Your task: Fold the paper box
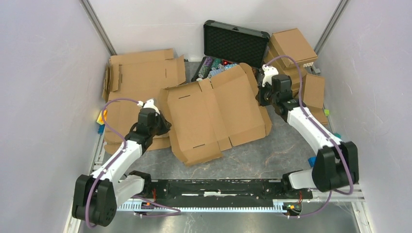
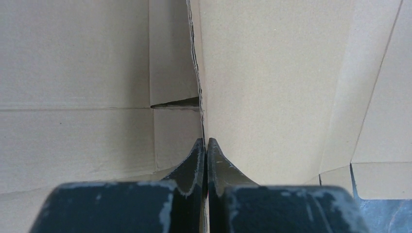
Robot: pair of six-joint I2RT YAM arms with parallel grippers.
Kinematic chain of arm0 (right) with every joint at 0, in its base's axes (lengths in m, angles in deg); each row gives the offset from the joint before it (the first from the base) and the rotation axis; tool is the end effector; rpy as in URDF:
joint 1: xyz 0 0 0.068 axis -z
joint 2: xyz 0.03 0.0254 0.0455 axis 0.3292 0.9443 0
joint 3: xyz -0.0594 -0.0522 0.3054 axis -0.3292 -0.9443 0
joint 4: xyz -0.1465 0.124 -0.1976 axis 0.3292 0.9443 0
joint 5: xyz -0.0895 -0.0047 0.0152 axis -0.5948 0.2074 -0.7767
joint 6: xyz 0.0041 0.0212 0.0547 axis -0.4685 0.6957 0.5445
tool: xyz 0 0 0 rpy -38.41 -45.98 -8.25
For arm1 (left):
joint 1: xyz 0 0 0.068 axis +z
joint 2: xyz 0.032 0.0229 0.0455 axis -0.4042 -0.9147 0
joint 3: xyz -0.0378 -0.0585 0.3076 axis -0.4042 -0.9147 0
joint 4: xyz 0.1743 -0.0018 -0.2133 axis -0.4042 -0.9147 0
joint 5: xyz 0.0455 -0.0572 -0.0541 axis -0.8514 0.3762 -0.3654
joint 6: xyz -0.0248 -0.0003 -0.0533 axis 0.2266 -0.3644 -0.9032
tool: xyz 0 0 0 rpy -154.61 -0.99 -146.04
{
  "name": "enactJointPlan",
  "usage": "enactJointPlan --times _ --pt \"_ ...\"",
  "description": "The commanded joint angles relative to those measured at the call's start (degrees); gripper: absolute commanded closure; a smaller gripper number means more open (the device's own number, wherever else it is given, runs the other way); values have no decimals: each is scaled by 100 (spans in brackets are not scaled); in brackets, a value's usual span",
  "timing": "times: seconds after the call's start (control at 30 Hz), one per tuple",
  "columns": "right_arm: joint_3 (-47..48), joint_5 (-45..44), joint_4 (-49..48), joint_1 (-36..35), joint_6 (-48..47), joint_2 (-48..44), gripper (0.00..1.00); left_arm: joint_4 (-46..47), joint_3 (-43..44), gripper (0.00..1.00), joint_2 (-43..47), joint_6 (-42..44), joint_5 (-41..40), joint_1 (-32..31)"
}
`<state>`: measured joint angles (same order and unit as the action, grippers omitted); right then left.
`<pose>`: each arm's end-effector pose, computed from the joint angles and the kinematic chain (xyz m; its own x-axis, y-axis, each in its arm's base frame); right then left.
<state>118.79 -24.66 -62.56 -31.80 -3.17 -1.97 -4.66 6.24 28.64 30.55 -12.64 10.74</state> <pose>0.3178 0.0750 0.2965 -0.5958 -0.0329 -0.8024 -0.2357 0.9623 0.1355 0.2022 -0.0481 0.2225 -0.6454 -0.3651 -0.6709 -0.0919 0.9091 -0.4063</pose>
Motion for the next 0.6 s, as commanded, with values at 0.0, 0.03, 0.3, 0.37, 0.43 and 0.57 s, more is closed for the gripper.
enactJointPlan --times 0.0,0.03,0.3,0.37,0.43,0.57 --pt "178 -246 -55 -276 -11 -753 100 110 223 98 232 40 -110 -47" --pt "187 -248 -23 -316 5 -901 100 127 237 98 272 26 -110 -57" --pt "60 -73 -5 -456 232 -1985 100 692 206 98 927 319 -992 -715" --pt "185 -26 171 -456 264 -2041 100 863 257 98 992 490 -1282 -919" --pt "285 -22 378 -454 334 -2060 100 1052 238 98 1052 661 -1512 -1101" --pt "163 62 574 -456 639 -2147 100 1489 35 98 1128 972 -1872 -1471"
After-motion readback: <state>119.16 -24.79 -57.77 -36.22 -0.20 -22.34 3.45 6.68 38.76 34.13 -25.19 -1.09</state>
